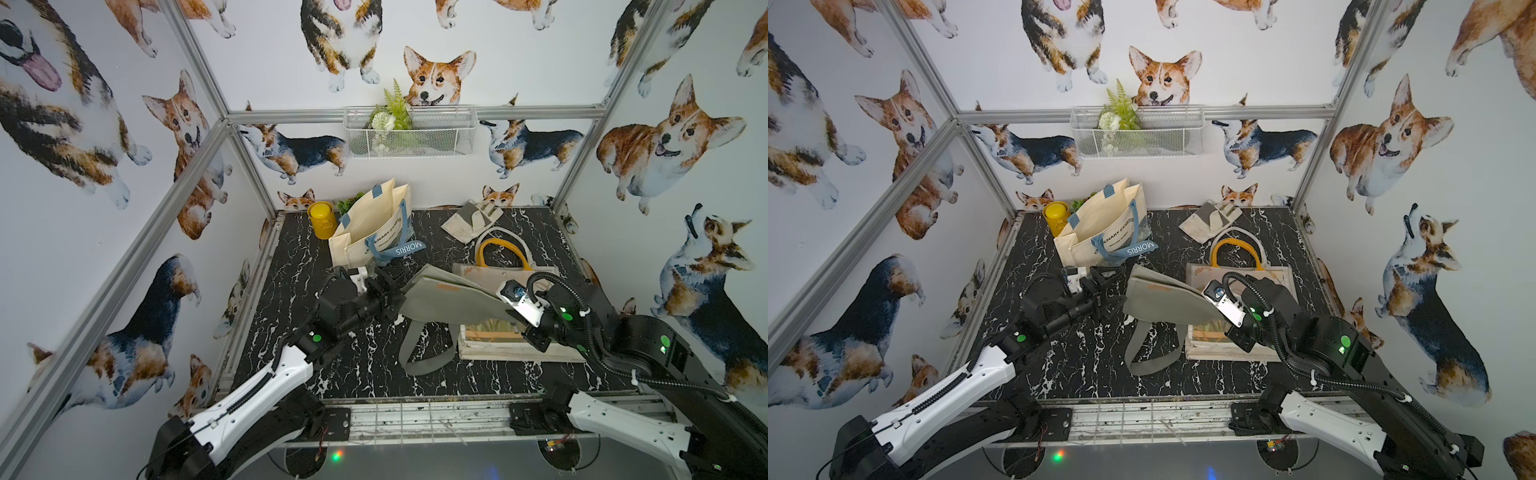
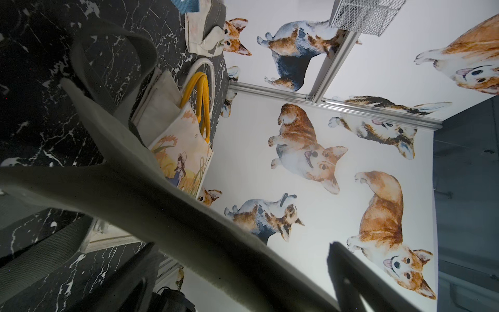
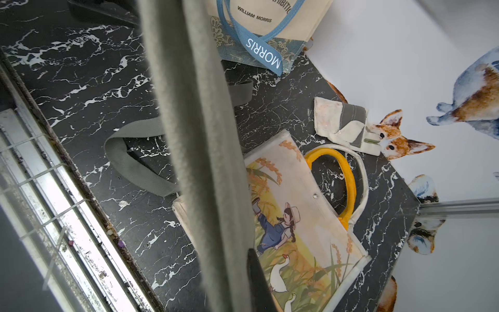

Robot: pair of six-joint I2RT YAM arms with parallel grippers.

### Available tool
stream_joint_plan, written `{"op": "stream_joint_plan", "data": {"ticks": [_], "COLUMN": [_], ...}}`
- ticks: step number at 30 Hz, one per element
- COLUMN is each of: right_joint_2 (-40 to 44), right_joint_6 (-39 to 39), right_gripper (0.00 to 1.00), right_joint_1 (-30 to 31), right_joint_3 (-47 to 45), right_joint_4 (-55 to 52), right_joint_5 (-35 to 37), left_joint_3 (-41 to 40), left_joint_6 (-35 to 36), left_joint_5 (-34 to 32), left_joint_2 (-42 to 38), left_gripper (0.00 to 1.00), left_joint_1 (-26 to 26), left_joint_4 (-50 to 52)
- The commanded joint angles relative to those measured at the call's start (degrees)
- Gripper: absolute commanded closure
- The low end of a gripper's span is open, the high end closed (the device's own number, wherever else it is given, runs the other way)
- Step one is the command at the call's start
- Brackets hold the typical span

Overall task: Put away the canvas bag
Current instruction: Press the canvas bag.

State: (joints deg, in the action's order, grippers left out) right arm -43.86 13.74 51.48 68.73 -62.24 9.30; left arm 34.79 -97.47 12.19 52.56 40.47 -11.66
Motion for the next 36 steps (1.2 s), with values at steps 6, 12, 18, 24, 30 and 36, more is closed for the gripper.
{"op": "stream_joint_plan", "data": {"ticks": [6,12,18,24,30,36], "right_joint_2": [1.52,5.13,8.49,7.01,9.72,10.23], "right_joint_6": [7.36,13.7,18.33,22.8,27.63,30.14], "right_gripper": [1.0,1.0,1.0,1.0,1.0,1.0], "right_joint_1": [0.02,0.03,0.02,0.02,0.02,0.02], "right_joint_3": [-2.49,-5.98,-9.0,-8.51,-9.55,-8.28], "right_joint_4": [6.07,7.31,10.29,12.63,17.56,16.46], "right_joint_5": [-7.92,-6.97,-7.2,-5.05,0.64,3.45], "left_joint_3": [-2.04,-4.38,-4.47,-2.73,2.3,9.62], "left_joint_6": [-5.19,-5.65,-2.56,-1.65,3.65,9.64], "left_joint_5": [-4.71,-7.35,-8.12,-3.98,2.29,9.59], "left_joint_2": [3.83,1.28,0.55,5.54,9.49,14.28], "left_gripper": [0.0,0.0,0.0,0.0,0.34,0.87], "left_joint_1": [1.89,1.85,1.61,1.05,-1.2,-2.24], "left_joint_4": [-10.18,-8.8,-9.75,-16.3,-19.14,-18.4]}}
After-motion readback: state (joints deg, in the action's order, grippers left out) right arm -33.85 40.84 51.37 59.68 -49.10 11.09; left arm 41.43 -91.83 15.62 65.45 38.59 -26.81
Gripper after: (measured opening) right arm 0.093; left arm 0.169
